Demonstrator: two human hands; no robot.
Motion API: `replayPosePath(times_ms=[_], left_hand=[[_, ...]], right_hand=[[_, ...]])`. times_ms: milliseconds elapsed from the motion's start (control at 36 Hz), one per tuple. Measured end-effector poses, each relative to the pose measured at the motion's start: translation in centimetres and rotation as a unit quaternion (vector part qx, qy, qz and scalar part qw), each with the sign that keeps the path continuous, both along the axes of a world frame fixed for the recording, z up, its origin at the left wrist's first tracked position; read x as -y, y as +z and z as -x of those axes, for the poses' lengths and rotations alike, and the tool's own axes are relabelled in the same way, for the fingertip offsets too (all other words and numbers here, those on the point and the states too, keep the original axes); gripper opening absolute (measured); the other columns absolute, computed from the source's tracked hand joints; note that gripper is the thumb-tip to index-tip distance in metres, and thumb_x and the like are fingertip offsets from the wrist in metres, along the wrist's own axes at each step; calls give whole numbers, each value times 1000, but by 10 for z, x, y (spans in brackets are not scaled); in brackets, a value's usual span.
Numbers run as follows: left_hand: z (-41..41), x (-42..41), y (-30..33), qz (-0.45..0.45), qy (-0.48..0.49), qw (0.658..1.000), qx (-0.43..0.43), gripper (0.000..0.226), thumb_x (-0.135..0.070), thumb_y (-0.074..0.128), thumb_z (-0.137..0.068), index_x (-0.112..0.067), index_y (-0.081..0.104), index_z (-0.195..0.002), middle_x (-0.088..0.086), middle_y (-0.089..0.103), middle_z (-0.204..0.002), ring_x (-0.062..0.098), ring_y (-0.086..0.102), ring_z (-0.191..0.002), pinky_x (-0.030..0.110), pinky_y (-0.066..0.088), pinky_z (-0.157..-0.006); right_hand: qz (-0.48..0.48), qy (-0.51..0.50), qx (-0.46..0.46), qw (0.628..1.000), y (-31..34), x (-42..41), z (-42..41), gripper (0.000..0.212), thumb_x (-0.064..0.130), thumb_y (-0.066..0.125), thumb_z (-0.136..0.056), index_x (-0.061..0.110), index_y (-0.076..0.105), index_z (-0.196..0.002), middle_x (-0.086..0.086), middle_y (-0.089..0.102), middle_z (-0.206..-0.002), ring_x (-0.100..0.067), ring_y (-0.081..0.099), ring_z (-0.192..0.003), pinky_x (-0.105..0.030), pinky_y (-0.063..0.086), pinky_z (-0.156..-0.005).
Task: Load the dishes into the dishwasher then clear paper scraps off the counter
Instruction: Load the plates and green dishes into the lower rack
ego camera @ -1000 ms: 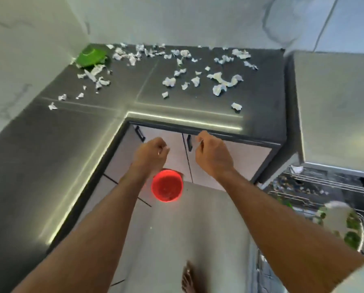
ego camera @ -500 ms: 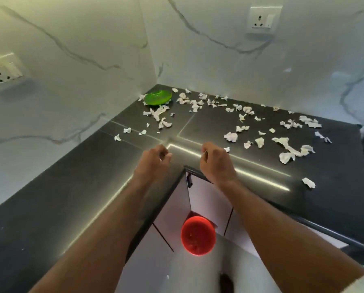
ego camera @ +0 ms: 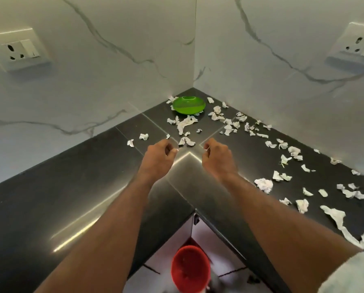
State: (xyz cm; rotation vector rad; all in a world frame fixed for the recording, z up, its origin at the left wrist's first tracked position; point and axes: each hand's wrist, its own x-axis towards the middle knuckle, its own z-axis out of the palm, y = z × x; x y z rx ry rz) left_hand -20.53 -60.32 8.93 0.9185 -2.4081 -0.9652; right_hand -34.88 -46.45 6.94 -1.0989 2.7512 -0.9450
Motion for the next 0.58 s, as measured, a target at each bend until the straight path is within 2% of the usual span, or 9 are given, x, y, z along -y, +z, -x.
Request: replayPosePath(times_ms=[83,194,306,389,500,583], left_hand=[[17,19,-8,2,21,1000,3,12,-28,62,-95,-19,63,-88,-3,65,-75,20,65,-70,42,57,-75],[42,45,-18,1,31,999,6,9,-25,62,-95,-17,63,-90,-5,64,-78,19,62,-76,36,53,-76],[66,70,-26,-2,29,999,15,9,-23,62,-95,-16,63,-91,-7,61,-77,17,58,-74,33,49,-73],[86,91,-31,-6,33,999,20,11,-26,63,-95,-15,63,-91,-4,63,-77,19,62,-73,36,53,-73],[111,116,-34,-21,35,999,20,8,-27,61,-96,-20,60,-91,-4,64,-77,20,65,-74,38,55,-73],[130,134,-36,-20,33,999,26,7,-27,61,-96,-20,60,-95,-6,63,-79,18,63,-78,35,52,-74]], right_hand=[[-7,20,17,1000,-2,27,20,13,13,48,-91,20,57,-98,-3,64,-87,-25,59,-78,-39,53,-67],[-13,19,44,999,-10,61,43,8,18,53,-92,21,58,-97,-4,67,-90,-25,62,-82,-40,55,-72],[4,-6,96,995,-18,89,66,7,18,54,-93,20,61,-96,-4,65,-87,-24,61,-80,-35,52,-69],[12,-18,127,992,-27,109,88,10,16,54,-94,17,63,-97,-3,61,-87,-21,59,-81,-29,43,-68],[19,-34,158,987,-39,139,124,12,13,53,-94,14,64,-97,-3,62,-88,-20,58,-81,-26,41,-70],[26,-58,203,977,-55,168,157,12,16,54,-92,15,63,-99,-6,67,-99,-23,63,-88,-31,51,-78]])
